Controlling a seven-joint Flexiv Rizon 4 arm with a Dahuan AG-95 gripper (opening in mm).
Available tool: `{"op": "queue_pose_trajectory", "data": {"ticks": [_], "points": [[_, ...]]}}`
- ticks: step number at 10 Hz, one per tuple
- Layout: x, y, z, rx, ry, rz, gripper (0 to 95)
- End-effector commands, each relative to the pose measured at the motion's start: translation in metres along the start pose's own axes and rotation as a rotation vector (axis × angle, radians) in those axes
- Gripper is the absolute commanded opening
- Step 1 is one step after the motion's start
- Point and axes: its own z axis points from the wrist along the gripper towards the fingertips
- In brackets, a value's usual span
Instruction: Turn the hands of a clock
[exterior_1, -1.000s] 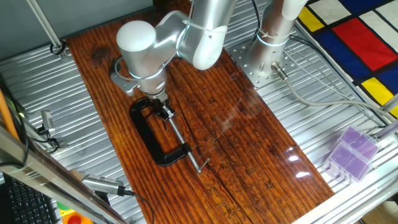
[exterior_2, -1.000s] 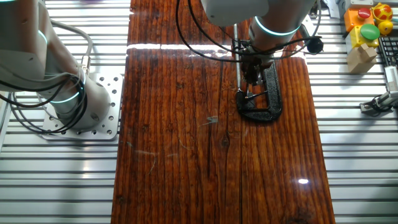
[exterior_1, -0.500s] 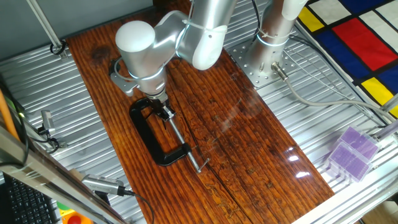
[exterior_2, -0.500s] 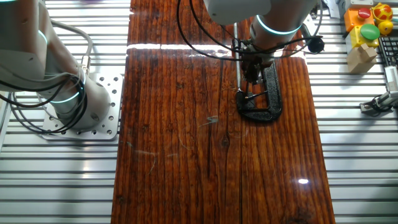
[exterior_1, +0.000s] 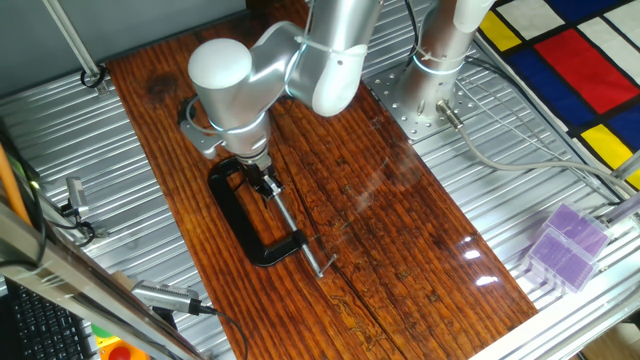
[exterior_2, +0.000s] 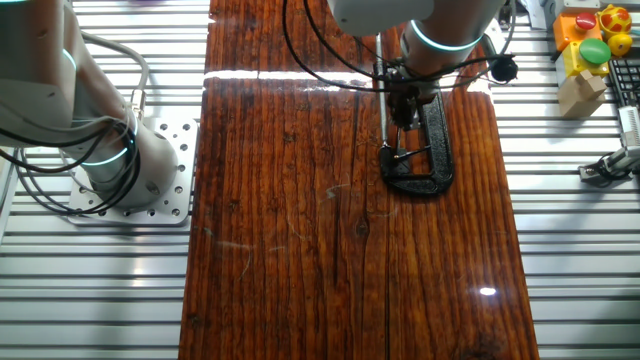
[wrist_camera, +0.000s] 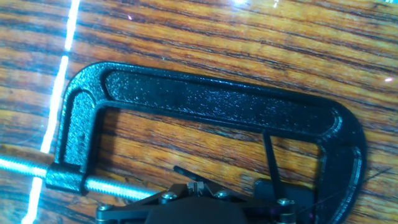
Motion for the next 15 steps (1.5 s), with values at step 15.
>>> {"op": "queue_pose_trajectory", "data": {"ticks": [15], "points": [[-0.002, 0.010, 0.005, -0.005, -0.006, 0.009, 0.0]]}}
